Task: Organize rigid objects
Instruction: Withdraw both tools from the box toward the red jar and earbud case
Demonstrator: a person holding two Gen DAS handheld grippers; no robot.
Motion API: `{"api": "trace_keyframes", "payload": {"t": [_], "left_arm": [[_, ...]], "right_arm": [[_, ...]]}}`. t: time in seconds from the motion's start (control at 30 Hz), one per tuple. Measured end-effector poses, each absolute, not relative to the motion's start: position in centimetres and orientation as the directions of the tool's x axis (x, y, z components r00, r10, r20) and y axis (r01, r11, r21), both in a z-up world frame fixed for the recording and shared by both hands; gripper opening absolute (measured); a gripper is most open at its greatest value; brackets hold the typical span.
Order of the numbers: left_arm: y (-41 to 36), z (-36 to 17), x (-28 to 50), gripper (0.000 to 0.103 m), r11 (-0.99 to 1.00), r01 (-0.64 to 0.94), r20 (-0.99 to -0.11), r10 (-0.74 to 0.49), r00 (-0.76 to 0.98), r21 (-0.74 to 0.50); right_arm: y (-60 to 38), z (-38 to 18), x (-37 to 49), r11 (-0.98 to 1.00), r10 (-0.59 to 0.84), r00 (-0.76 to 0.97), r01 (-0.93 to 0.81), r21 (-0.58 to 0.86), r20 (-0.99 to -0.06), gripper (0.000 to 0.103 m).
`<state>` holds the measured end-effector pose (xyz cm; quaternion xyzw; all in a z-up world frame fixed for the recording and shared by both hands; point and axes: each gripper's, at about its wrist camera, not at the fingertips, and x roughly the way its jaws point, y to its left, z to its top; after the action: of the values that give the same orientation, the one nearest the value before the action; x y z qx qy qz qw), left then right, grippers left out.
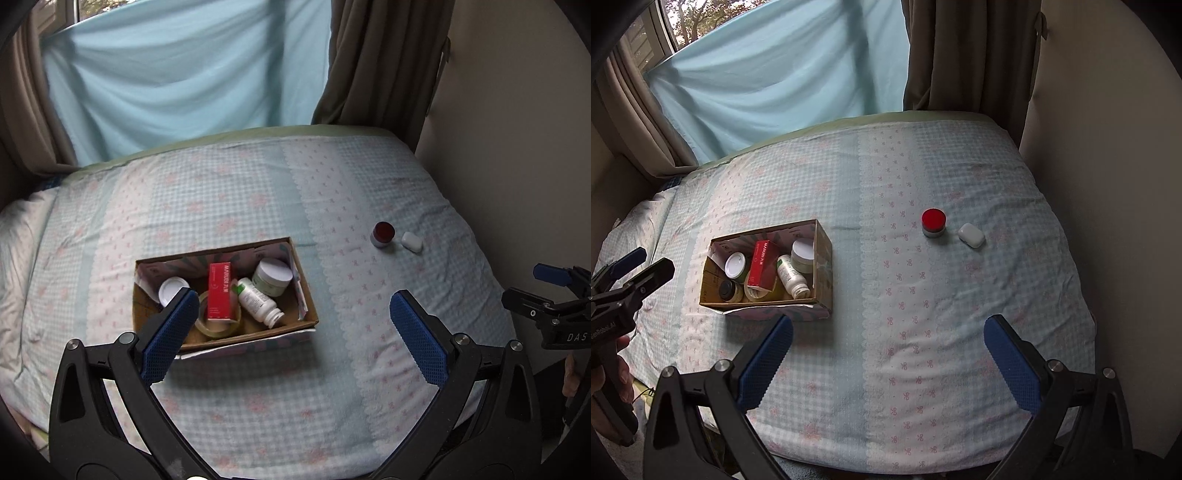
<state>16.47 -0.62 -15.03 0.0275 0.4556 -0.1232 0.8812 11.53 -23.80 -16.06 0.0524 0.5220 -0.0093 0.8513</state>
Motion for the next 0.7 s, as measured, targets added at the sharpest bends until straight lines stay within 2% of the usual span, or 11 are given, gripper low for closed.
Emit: {"api": "trace_keyframes", "payload": {"t": [0.3, 0.47, 0.7], "left_arm": [[-13.0, -19.4, 20.1, 0.103, 0.968, 0.232, -0.843, -0.2, 0.5, -0.093], [-17.4, -22.4, 23.8, 0.103, 0.959, 0.275, -0.848, -0.199, 0.492, -0.065], [-21.7, -30.7, 29.8, 0.103, 0.938, 0.344, -0.855, -0.21, 0.474, -0.039]], "right_arm": [[-34.0, -18.4, 16.2, 0.995, 0.075, 0.467, -0.095, 0.035, -0.881, 0.103], [-37.4, -20.6, 19.5, 0.987, 0.08, 0.476, -0.163, 0.001, -0.876, 0.103], [-39.5, -27.4, 23.8, 0.963, 0.106, 0.481, -0.268, -0.031, -0.87, 0.103]]}}
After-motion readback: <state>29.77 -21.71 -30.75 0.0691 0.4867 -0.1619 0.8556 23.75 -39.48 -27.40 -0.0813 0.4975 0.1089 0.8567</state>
